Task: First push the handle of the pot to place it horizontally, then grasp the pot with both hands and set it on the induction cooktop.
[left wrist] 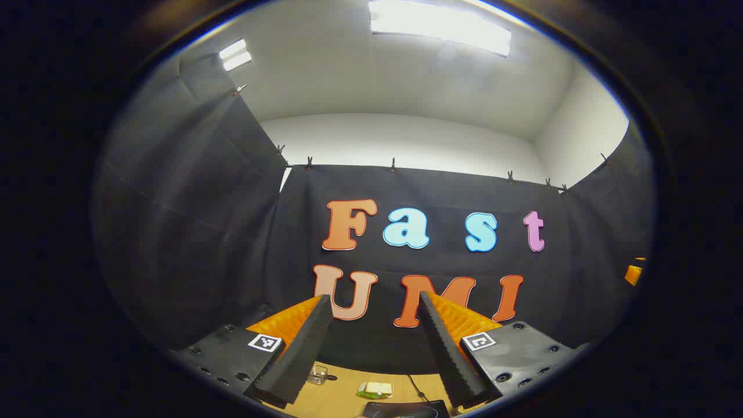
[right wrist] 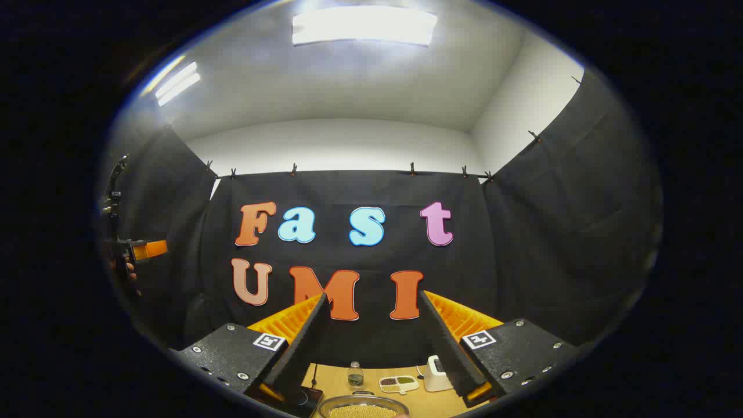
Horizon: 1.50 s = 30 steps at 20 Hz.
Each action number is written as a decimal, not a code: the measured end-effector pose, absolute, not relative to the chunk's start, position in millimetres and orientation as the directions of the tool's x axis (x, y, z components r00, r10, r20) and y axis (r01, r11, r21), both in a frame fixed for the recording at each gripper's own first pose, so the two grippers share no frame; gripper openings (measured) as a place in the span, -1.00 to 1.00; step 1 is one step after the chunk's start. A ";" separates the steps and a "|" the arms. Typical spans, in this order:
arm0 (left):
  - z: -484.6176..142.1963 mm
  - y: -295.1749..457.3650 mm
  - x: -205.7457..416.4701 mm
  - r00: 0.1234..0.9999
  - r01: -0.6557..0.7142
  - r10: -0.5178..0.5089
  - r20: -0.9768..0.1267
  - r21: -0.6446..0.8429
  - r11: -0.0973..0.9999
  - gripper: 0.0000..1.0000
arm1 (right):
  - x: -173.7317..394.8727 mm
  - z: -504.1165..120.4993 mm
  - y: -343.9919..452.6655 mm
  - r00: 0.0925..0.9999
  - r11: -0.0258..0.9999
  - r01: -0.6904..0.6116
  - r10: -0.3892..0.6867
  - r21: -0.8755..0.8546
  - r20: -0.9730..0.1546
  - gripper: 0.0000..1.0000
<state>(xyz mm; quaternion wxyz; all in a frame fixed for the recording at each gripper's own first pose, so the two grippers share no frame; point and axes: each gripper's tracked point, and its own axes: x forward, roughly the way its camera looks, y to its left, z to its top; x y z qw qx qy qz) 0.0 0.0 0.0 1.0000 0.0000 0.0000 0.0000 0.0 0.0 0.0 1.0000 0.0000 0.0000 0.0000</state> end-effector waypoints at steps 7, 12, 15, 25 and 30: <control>15.3 -4.6 -2.1 0.999 0.021 -0.022 0.039 0.027 0.999 0.94 | 1.7 -2.6 1.6 0.999 0.999 -0.029 0.029 0.028 -0.021 0.90; 22.3 -10.2 -2.2 0.997 0.047 -0.049 0.066 0.019 0.999 0.94 | 3.7 -5.5 3.7 0.999 0.999 -0.040 0.041 0.021 -0.022 0.90; 19.0 -10.3 -5.9 0.997 0.049 -0.050 0.058 0.018 0.999 0.94 | 4.5 -11.3 5.5 0.998 0.999 -0.047 0.047 0.024 -0.033 0.90; 5.7 -25.2 -15.9 0.995 0.089 -0.089 0.051 0.004 0.996 0.94 | -6.3 -56.8 -7.4 0.989 0.995 -0.064 0.074 0.074 -0.130 0.90; -7.5 -38.6 -26.7 0.993 0.115 -0.115 0.027 0.008 0.993 0.94 | -10.9 -105.8 -2.2 0.963 0.993 -0.100 0.114 0.067 -0.245 0.92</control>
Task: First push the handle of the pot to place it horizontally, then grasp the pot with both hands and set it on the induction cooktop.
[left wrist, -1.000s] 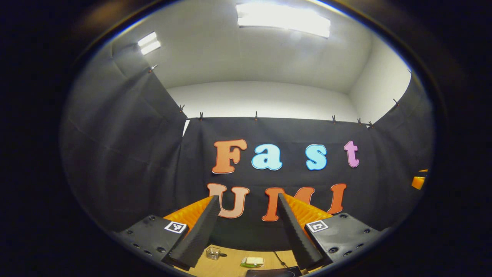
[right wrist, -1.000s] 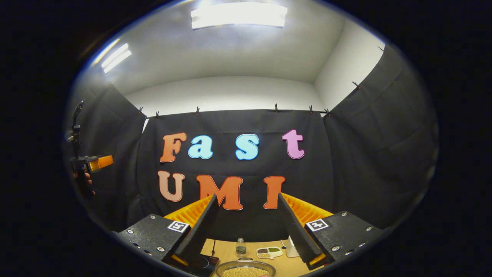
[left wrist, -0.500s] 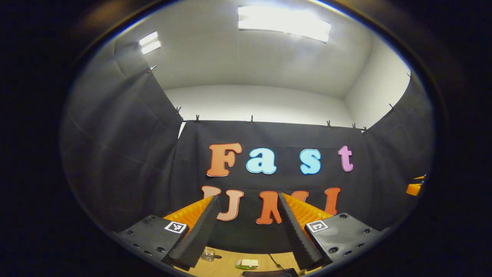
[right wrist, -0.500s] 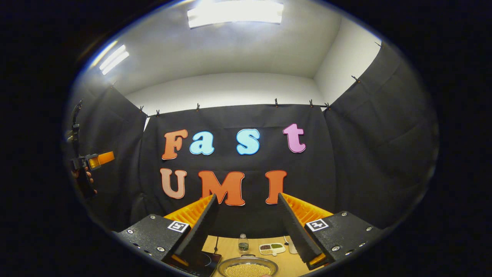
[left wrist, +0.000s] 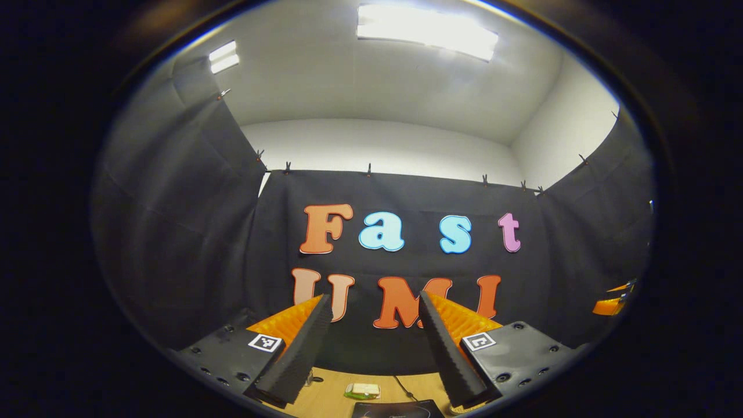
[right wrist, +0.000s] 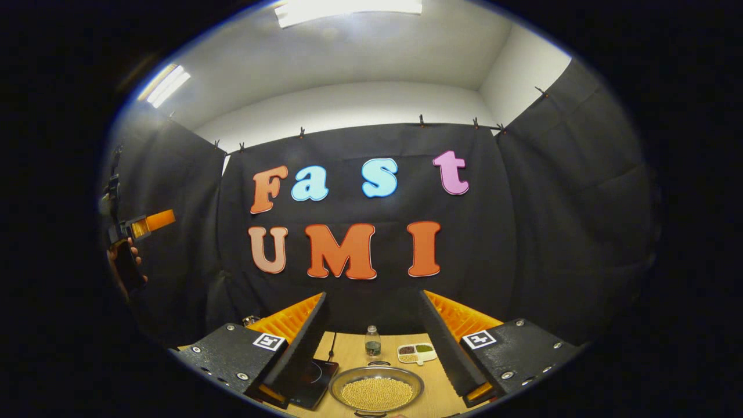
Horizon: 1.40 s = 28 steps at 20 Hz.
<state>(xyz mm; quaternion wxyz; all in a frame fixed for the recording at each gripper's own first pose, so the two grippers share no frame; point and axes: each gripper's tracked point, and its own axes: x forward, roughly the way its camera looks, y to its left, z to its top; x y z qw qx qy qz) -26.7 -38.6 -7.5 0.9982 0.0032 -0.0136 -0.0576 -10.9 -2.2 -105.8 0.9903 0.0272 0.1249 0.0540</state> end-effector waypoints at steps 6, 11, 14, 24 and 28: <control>-33.1 -41.7 -29.6 0.994 0.101 -0.100 -0.036 0.033 0.994 0.94 | -24.1 -168.1 13.8 0.926 0.989 -0.138 0.145 0.045 -0.348 0.91; -38.5 -38.5 -32.1 0.995 0.087 -0.084 -0.045 0.050 0.995 0.96 | -35.7 -236.6 31.9 0.842 0.977 -0.193 0.210 0.088 -0.496 0.82; -39.6 -39.2 -34.2 0.996 0.080 -0.077 -0.039 0.067 0.995 0.94 | -41.2 -275.7 42.3 0.780 0.969 -0.213 0.244 0.123 -0.576 0.56; -44.9 -40.1 -34.2 0.997 0.066 -0.063 -0.033 0.097 0.993 0.94 | -93.1 -414.3 77.6 0.470 0.948 -0.221 0.309 0.229 -0.827 -0.33; -49.6 -35.9 -32.4 0.998 0.051 -0.047 -0.031 0.124 0.991 0.94 | -110.9 -456.7 94.7 0.348 0.941 -0.203 0.329 0.272 -0.878 -0.67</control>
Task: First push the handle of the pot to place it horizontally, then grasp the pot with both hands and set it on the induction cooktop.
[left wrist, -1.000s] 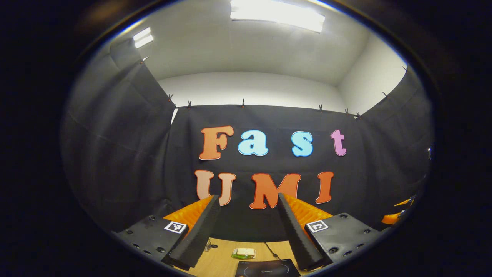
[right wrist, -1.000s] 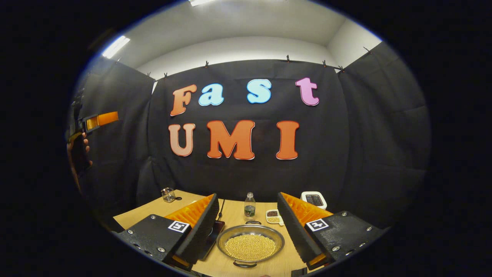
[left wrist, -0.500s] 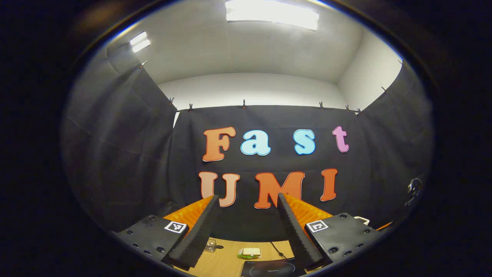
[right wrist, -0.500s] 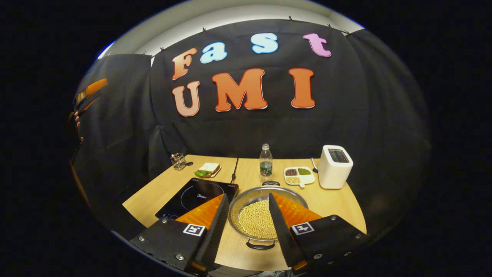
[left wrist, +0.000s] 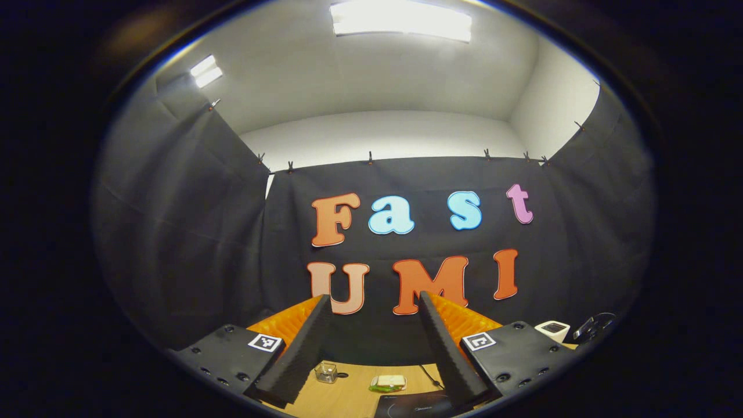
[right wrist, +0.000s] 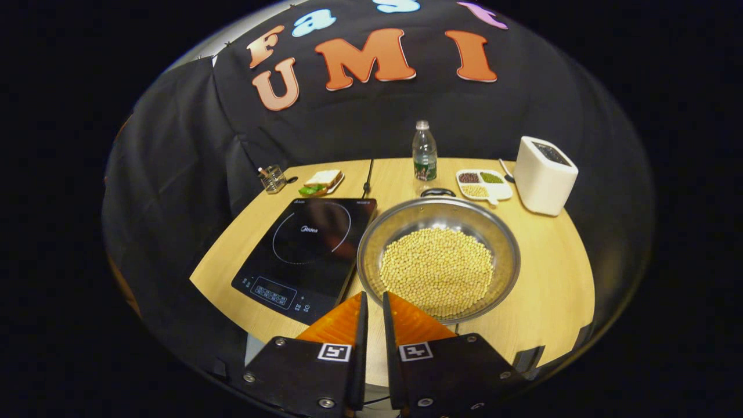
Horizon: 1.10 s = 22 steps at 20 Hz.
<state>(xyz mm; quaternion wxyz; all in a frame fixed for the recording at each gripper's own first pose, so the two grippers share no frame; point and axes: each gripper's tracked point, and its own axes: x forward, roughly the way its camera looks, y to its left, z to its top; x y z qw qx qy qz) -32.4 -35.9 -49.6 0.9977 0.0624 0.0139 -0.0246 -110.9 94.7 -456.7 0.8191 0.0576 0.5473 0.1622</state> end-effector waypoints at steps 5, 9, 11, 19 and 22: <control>-62.5 -30.7 -30.2 0.998 0.048 -0.041 -0.053 0.138 0.989 0.94 | -120.3 -488.2 96.8 0.259 0.942 -0.152 0.329 0.299 -0.908 -0.95; -72.1 -27.8 -24.5 0.997 0.042 -0.033 -0.069 0.134 0.990 0.96 | -133.9 -506.7 103.3 0.178 0.937 -0.124 0.343 0.325 -0.922 -1.00; -77.0 -26.9 -21.4 0.996 0.046 -0.036 -0.076 0.124 0.991 0.96 | -139.4 -519.5 102.4 0.133 0.941 -0.092 0.336 0.325 -0.933 -1.00; -97.8 -22.0 -12.6 0.993 0.031 -0.016 -0.113 0.132 0.991 0.94 | -143.0 -548.1 104.6 0.058 0.938 -0.027 0.346 0.345 -0.936 -1.00; -103.5 -21.9 -6.5 0.993 0.031 -0.015 -0.121 0.128 0.991 0.96 | -142.6 -548.9 97.3 0.050 0.938 -0.023 0.347 0.346 -0.937 -1.00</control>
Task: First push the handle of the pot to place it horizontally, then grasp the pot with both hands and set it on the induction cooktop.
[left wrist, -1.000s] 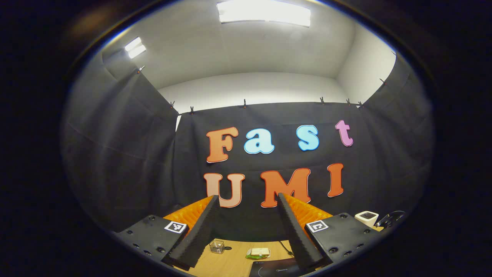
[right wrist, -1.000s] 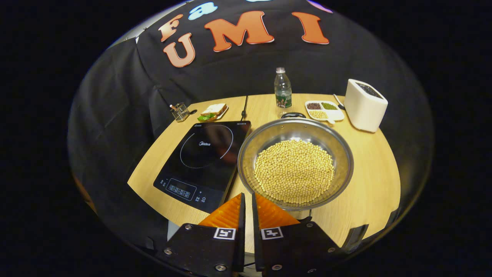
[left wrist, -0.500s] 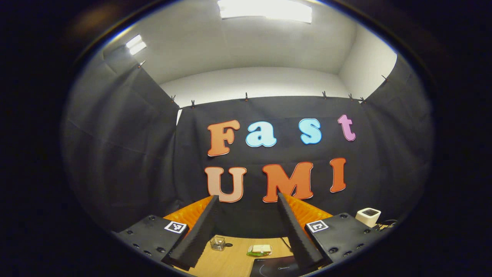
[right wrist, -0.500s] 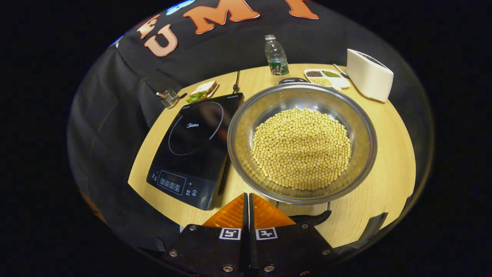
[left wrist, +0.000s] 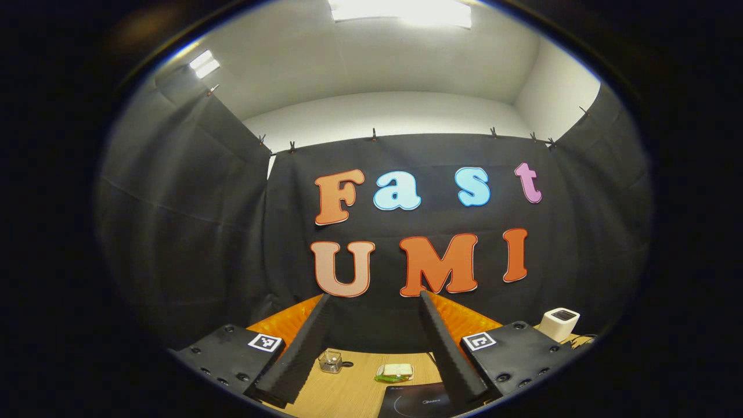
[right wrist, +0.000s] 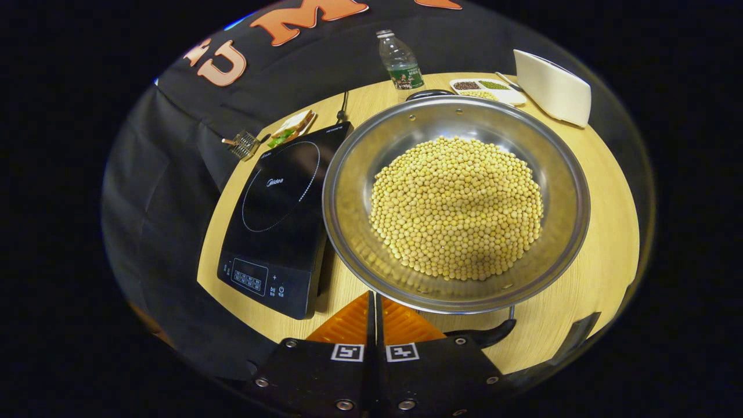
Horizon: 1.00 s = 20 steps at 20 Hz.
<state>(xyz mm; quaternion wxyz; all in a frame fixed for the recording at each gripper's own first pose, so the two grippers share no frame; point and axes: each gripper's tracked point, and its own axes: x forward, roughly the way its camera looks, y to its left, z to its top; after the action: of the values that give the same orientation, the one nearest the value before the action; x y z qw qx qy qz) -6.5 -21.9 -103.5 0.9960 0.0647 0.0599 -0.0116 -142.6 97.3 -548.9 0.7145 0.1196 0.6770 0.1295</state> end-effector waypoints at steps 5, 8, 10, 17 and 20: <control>-116.2 -28.2 1.3 0.990 0.043 -0.028 -0.138 0.106 0.993 0.96 | -138.7 -553.2 68.5 0.055 0.953 0.012 0.301 0.302 -0.952 -1.00; -123.5 -30.6 7.5 0.988 0.047 -0.032 -0.149 0.101 0.994 0.96 | -136.0 -554.6 44.4 0.065 0.962 0.041 0.266 0.269 -0.962 -1.00; -128.4 -31.0 8.2 0.987 0.048 -0.032 -0.158 0.096 0.994 0.96 | -133.9 -556.9 32.1 0.067 0.967 0.052 0.245 0.248 -0.967 -0.99; -140.4 -21.5 15.8 0.984 0.031 -0.012 -0.175 0.106 0.994 0.96 | -129.4 -561.0 -7.3 0.061 0.979 0.081 0.182 0.187 -0.981 -1.00; -136.9 -18.1 19.0 0.988 0.019 -0.001 -0.157 0.112 0.994 0.96 | -122.1 -564.2 -28.7 0.062 0.985 0.100 0.137 0.143 -0.989 -1.00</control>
<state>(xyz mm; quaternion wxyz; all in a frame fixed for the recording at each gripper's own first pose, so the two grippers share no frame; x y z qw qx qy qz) 19.0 -18.1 -136.9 0.9953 0.0567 0.0785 -0.0052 -122.1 -28.7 -564.2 0.7235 0.0864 0.6848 0.0128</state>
